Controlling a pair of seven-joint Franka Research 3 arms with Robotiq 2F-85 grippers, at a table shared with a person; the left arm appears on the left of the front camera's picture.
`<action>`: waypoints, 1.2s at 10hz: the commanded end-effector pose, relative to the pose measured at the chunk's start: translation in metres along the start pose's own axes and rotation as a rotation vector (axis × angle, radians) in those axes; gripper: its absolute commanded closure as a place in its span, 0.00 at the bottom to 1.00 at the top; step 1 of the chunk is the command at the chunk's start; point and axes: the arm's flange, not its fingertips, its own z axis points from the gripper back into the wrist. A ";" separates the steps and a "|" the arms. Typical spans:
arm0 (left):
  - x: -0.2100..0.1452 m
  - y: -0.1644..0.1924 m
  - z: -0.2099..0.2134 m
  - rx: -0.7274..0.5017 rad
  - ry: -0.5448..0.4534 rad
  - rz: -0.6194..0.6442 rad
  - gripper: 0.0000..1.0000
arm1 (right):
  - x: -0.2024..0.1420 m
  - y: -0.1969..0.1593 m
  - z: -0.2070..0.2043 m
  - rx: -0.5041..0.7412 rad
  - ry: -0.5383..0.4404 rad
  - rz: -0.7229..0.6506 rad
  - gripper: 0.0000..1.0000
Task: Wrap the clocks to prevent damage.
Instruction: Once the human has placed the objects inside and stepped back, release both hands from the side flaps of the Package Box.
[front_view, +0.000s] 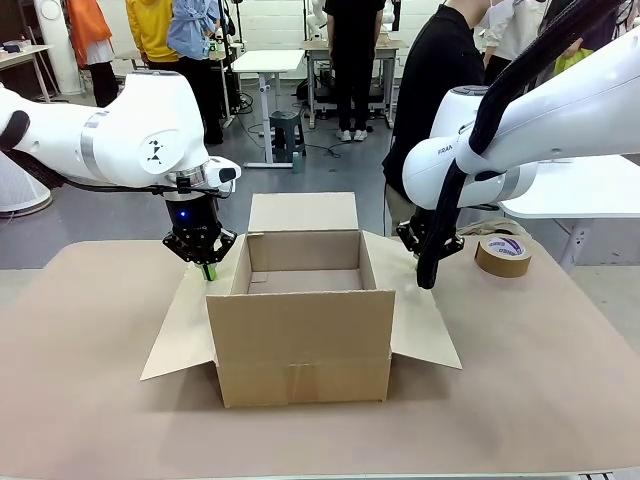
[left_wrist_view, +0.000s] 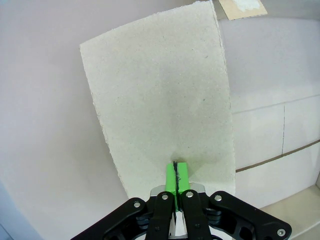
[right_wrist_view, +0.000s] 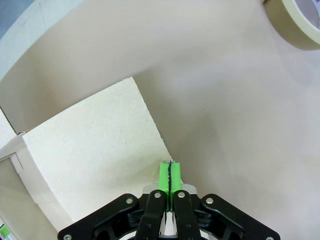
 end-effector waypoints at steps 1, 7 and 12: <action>0.000 0.000 -0.001 0.002 0.008 0.009 1.00 | 0.001 0.001 0.001 0.003 -0.001 0.002 0.99; 0.000 0.000 -0.001 0.002 0.008 0.009 1.00 | 0.001 0.001 0.001 0.003 -0.001 0.002 0.99; 0.000 0.000 -0.001 0.002 0.008 0.009 1.00 | 0.001 0.001 0.001 0.003 -0.001 0.002 0.99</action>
